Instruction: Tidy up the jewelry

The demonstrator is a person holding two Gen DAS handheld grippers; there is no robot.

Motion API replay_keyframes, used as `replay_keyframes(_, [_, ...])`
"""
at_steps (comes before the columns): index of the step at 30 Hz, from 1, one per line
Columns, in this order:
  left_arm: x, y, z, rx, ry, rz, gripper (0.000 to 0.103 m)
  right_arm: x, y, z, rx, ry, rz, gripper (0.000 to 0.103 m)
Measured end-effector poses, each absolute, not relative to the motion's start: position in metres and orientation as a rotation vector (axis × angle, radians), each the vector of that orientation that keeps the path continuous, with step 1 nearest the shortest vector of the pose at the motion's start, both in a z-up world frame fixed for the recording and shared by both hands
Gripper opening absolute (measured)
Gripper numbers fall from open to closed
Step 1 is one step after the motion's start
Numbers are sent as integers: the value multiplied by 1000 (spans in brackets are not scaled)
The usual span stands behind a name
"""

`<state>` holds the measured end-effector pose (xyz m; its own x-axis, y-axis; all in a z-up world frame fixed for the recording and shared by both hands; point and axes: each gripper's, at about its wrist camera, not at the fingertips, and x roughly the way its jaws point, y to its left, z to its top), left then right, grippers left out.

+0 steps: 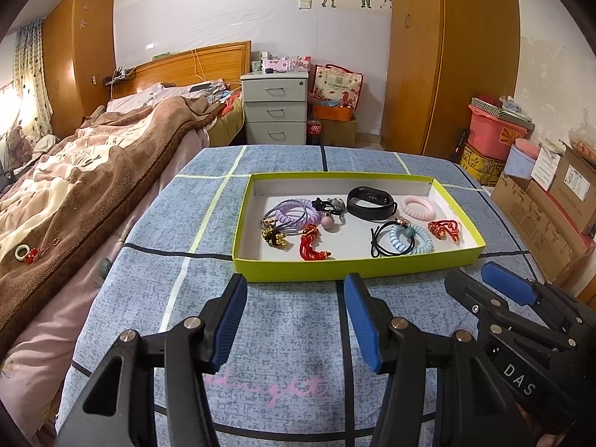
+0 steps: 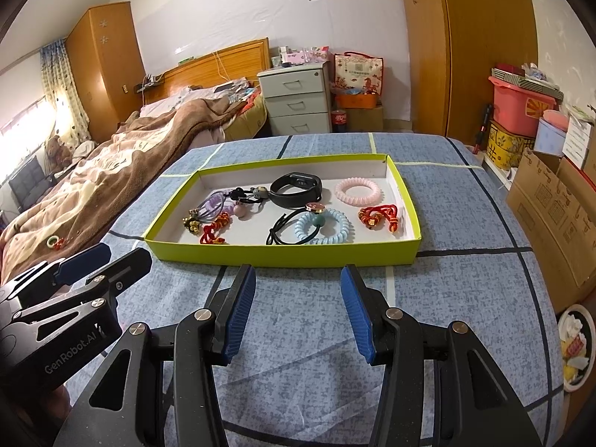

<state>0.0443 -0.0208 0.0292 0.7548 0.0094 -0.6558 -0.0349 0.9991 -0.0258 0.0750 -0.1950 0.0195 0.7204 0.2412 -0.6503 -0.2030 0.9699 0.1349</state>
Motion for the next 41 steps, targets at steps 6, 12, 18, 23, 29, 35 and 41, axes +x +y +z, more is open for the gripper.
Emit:
replay_keyframes(6, [43,-22,29,-39,711,29,57,75,-194,19,55,727,245,49])
replay_keyframes(12, [40,-22,31,-38,711,29,57,74,-194,20,55,725,247,49])
replay_keyframes(18, [41,-23,31,-37,716,26,57,75,-195,19,55,727,246,49])
replay_keyframes(23, [41,-23,31,-38,717,26,57,75,-195,20,56,727,246,49])
replay_keyframes(29, [42,-22,30,-36,720,23,57,75,-195,20,56,727,246,49])
replay_keyframes(35, [41,-24,29,-33,719,15,57,71,-193,19,59,727,242,49])
replay_keyframes(41, [41,-25,28,-34,724,14,57,71,-193,19,59,727,242,49])
